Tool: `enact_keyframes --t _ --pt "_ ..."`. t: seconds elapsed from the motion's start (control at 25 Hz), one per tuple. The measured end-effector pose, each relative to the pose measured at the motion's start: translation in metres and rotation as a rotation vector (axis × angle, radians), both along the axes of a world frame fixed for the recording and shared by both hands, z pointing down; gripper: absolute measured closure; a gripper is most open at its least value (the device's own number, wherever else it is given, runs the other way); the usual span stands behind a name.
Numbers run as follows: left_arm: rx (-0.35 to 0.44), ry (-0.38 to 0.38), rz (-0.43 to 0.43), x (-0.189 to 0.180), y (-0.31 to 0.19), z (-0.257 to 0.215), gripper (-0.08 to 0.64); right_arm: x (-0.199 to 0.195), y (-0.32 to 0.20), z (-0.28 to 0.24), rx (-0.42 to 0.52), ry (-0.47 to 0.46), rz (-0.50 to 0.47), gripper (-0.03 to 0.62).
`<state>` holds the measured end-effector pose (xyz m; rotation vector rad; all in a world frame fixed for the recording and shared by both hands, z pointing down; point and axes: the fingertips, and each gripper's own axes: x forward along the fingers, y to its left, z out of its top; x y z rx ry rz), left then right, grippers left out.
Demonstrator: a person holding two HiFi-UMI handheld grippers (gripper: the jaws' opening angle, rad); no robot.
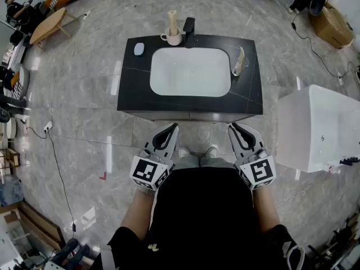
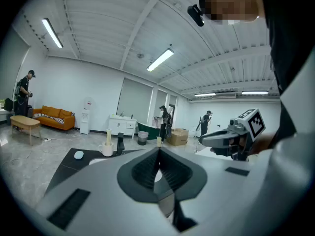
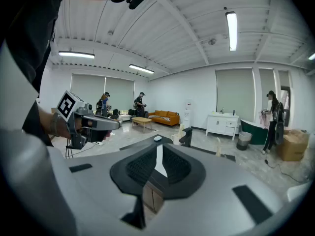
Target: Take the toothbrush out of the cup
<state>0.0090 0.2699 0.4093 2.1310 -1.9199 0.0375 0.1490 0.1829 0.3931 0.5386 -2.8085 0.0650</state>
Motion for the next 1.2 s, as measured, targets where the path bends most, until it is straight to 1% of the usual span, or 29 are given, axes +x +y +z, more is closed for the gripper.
enact_keyframes --t 0.12,0.24,0.44,0.6,0.68,0.8,0.92,1.08,1.2 --pt "0.004 0.001 -0.003 -0.013 0.002 -0.003 0.538 -0.008 0.001 0.000 0.005 0.009 0.013 0.538" --pt "0.005 0.002 -0.006 -0.024 0.004 -0.003 0.538 -0.015 0.004 0.006 0.008 0.010 0.000 0.538" --pt "-0.001 0.026 -0.008 -0.041 0.002 0.002 0.538 -0.029 0.002 0.011 0.004 0.035 0.012 0.538" --pt "0.011 0.036 0.006 -0.052 0.005 0.003 0.538 -0.037 -0.003 0.009 -0.026 0.008 0.059 0.537" --pt "0.004 0.039 0.017 -0.056 0.007 0.008 0.538 -0.039 -0.005 0.009 -0.027 0.001 0.074 0.537" --pt "-0.012 0.040 0.021 -0.064 0.008 0.015 0.538 -0.040 -0.006 0.010 -0.015 0.011 0.089 0.537" --pt "-0.026 0.045 0.011 -0.072 0.005 0.021 0.538 -0.039 -0.013 0.014 -0.022 0.018 0.107 0.537" --pt "-0.038 0.043 -0.001 -0.076 -0.004 0.026 0.538 -0.045 -0.025 0.017 -0.019 0.029 0.090 0.537" --pt "-0.042 0.041 -0.018 -0.078 -0.017 0.027 0.537 -0.051 -0.041 0.019 -0.037 0.026 0.076 0.537"
